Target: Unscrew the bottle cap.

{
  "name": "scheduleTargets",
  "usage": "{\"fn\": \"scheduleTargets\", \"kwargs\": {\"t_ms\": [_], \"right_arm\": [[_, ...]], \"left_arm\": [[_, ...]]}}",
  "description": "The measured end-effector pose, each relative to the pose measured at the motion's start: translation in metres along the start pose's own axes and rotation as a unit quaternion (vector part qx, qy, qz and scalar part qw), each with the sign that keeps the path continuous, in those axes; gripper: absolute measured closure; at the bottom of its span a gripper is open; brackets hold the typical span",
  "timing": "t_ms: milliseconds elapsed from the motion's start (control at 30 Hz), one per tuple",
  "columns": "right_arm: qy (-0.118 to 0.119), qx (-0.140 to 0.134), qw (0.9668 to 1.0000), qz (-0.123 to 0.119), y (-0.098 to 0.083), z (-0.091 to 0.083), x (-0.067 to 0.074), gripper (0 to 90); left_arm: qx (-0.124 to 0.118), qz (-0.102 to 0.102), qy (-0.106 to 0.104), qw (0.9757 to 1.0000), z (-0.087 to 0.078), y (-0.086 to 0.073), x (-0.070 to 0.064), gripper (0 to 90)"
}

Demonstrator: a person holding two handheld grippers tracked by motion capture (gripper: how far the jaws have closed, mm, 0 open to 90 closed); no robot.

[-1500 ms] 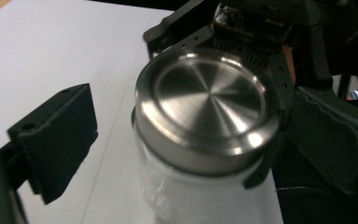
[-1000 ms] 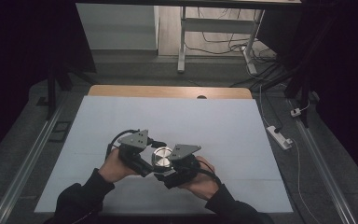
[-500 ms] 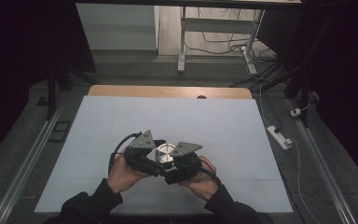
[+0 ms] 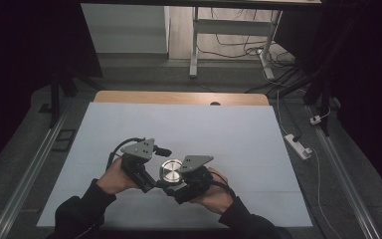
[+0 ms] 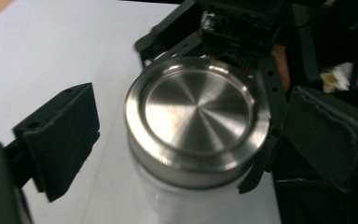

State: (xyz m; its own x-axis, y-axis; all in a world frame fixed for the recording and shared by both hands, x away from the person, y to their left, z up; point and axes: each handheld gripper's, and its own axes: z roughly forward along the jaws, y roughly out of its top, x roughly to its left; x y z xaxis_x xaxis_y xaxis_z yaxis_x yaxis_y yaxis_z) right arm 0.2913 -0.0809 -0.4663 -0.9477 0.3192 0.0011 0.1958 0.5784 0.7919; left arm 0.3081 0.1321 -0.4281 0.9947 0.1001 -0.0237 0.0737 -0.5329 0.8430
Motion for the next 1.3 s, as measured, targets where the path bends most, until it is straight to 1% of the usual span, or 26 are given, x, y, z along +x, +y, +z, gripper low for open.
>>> {"fn": "scheduleTargets", "kwargs": {"t_ms": [133,233,300,400,433,500,533,567,600,633,667,700,733,767,800,867,933,1000,1033,1067,1100,1133,1200,1233,1267,1300], "right_arm": [[0.013,0.004,0.9998,-0.011,0.001,0.001,0.004,15.1],[0.015,0.003,0.9997,-0.019,0.001,0.001,0.005,15.1],[0.012,0.003,0.9998,-0.018,0.001,0.000,0.004,15.1],[0.008,0.003,0.9999,-0.013,0.001,0.000,0.004,15.1],[-0.001,0.003,1.0000,-0.009,0.001,0.000,0.003,15.1],[-0.011,0.005,0.9999,-0.004,0.001,0.000,0.002,15.1],[-0.018,0.004,0.9998,0.005,0.001,0.000,0.002,15.1],[-0.022,0.005,0.9997,0.010,0.001,0.000,0.001,15.1],[-0.027,0.004,0.9995,0.014,0.001,0.000,0.000,15.1],[-0.034,0.004,0.9992,0.018,0.000,0.000,-0.001,15.1],[-0.041,0.006,0.9989,0.021,0.000,0.000,-0.001,15.1],[-0.041,0.006,0.9989,0.021,0.000,0.000,-0.001,15.1],[-0.053,0.008,0.9982,0.028,0.000,0.000,-0.002,15.1],[-0.057,0.006,0.9979,0.030,-0.001,0.000,-0.004,15.1],[-0.063,0.007,0.9975,0.031,-0.001,0.000,-0.004,15.1],[-0.072,0.009,0.9970,0.029,-0.001,-0.001,-0.006,15.1],[-0.075,0.008,0.9966,0.034,-0.002,-0.001,-0.006,15.1],[-0.076,0.008,0.9965,0.032,-0.002,-0.002,-0.007,15.1],[-0.076,0.008,0.9966,0.031,-0.002,-0.003,-0.008,15.1],[-0.076,0.008,0.9966,0.031,-0.002,-0.003,-0.008,15.1],[-0.071,0.007,0.9971,0.029,-0.002,-0.004,-0.008,15.1],[-0.071,0.007,0.9971,0.029,-0.002,-0.004,-0.008,15.1],[-0.059,0.006,0.9979,0.026,-0.002,-0.005,-0.009,15.1],[-0.044,0.006,0.9988,0.020,-0.003,-0.005,-0.008,15.1],[-0.044,0.006,0.9988,0.020,-0.003,-0.005,-0.008,15.1],[-0.025,0.004,0.9995,0.018,-0.002,-0.005,-0.006,15.1]], "left_arm": [[0.008,0.016,-0.017,0.9997,0.004,0.001,-0.002,11.8],[0.007,0.016,-0.023,0.9996,0.006,0.001,-0.003,16.3],[0.004,0.009,-0.011,0.9999,0.007,0.000,-0.003,19.9],[0.002,0.001,0.000,1.0000,0.008,0.001,-0.003,20.1],[0.003,-0.005,0.006,1.0000,0.009,0.001,-0.004,20.1],[0.009,-0.023,0.034,0.9991,0.011,0.003,-0.006,20.2],[0.009,-0.023,0.034,0.9991,0.011,0.003,-0.006,20.1],[0.005,-0.042,0.053,0.9977,0.014,0.004,-0.007,20.2],[0.005,-0.042,0.053,0.9977,0.014,0.004,-0.007,20.2],[0.005,-0.060,0.077,0.9952,0.017,0.006,-0.010,20.2],[0.005,-0.060,0.077,0.9952,0.017,0.006,-0.010,20.2],[0.005,-0.068,0.088,0.9937,0.019,0.007,-0.011,20.2],[0.002,-0.082,0.100,0.9916,0.021,0.008,-0.013,20.1],[0.008,-0.084,0.112,0.9901,0.022,0.009,-0.014,20.1],[0.004,-0.101,0.139,0.9852,0.027,0.012,-0.018,20.1],[0.009,-0.104,0.157,0.9820,0.030,0.014,-0.021,20.1],[0.012,-0.099,0.158,0.9825,0.031,0.015,-0.021,19.5],[0.018,-0.094,0.156,0.9831,0.030,0.016,-0.019,12.9],[0.017,-0.090,0.144,0.9853,0.026,0.015,-0.016,9.8],[0.017,-0.090,0.144,0.9853,0.026,0.015,-0.016,8.6],[0.016,-0.081,0.123,0.9890,0.018,0.013,-0.011,6.0],[0.016,-0.081,0.123,0.9890,0.018,0.013,-0.011,3.0],[0.020,-0.064,0.104,0.9923,0.011,0.009,-0.007,1.8],[0.029,-0.047,0.081,0.9952,0.006,0.005,-0.004,1.9],[0.029,-0.047,0.081,0.9952,0.006,0.005,-0.004,1.9],[0.029,-0.034,0.052,0.9976,0.003,0.000,-0.001,2.3]]}}
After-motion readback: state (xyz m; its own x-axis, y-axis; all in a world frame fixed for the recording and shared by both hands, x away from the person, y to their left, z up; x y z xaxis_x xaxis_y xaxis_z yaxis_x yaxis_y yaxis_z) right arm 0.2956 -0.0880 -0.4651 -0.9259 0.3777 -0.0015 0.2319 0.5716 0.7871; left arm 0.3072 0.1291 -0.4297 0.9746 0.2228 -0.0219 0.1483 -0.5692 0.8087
